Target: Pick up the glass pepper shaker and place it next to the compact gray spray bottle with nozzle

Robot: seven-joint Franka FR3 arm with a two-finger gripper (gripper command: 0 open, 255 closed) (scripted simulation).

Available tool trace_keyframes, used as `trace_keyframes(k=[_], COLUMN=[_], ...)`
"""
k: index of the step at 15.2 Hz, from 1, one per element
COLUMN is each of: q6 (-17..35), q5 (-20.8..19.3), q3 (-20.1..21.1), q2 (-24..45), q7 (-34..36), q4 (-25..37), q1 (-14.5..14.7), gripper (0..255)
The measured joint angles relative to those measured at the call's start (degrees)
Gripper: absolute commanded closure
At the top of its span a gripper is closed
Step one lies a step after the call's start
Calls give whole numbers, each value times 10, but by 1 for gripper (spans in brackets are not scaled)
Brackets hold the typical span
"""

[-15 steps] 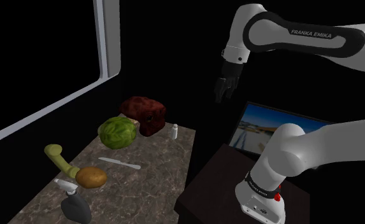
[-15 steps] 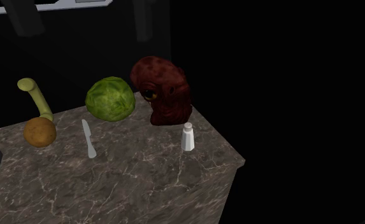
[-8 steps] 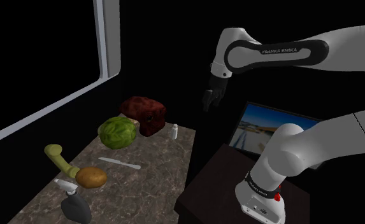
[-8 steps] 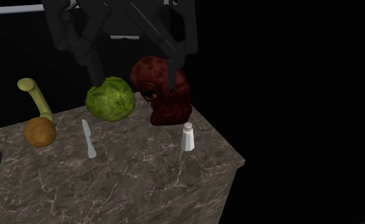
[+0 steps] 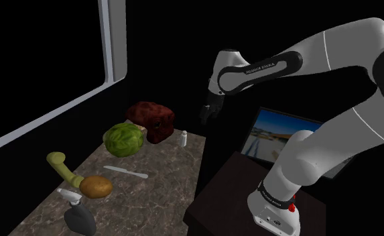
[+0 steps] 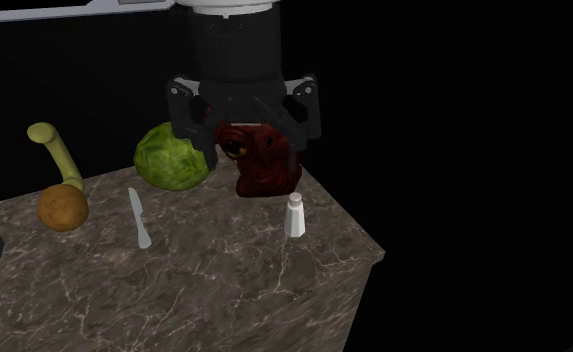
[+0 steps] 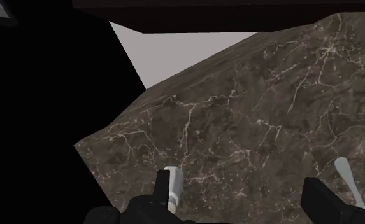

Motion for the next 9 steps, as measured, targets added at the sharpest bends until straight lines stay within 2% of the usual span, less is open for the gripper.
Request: trace_keyframes(k=[9], q6=[196], q5=[1], q3=[-19], q2=[210], q7=[-29], q4=[49], q1=[-2], gripper=[0])
